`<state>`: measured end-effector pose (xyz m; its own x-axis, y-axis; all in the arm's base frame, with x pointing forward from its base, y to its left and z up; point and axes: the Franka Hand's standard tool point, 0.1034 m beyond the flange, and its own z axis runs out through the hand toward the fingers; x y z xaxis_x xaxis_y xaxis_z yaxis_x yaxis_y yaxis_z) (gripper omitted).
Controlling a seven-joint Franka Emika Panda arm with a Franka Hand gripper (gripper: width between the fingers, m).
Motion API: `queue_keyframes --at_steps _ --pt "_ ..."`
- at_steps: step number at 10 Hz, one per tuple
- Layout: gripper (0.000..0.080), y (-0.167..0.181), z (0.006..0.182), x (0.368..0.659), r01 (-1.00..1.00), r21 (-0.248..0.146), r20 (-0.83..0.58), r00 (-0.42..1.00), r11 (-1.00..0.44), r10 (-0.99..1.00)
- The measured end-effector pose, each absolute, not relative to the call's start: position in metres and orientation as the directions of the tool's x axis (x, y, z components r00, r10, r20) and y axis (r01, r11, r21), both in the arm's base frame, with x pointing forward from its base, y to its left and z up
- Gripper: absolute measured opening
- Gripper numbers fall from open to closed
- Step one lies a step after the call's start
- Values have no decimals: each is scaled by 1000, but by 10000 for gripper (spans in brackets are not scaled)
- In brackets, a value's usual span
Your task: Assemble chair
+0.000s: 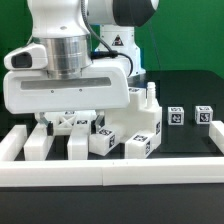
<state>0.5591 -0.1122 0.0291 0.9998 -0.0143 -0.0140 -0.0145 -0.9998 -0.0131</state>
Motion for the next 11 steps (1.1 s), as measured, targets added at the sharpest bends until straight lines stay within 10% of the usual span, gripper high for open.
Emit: queue_keyframes --at_steps 11 --pt "649 -115 27 544 -53 -29 -57 997 -998 -52"
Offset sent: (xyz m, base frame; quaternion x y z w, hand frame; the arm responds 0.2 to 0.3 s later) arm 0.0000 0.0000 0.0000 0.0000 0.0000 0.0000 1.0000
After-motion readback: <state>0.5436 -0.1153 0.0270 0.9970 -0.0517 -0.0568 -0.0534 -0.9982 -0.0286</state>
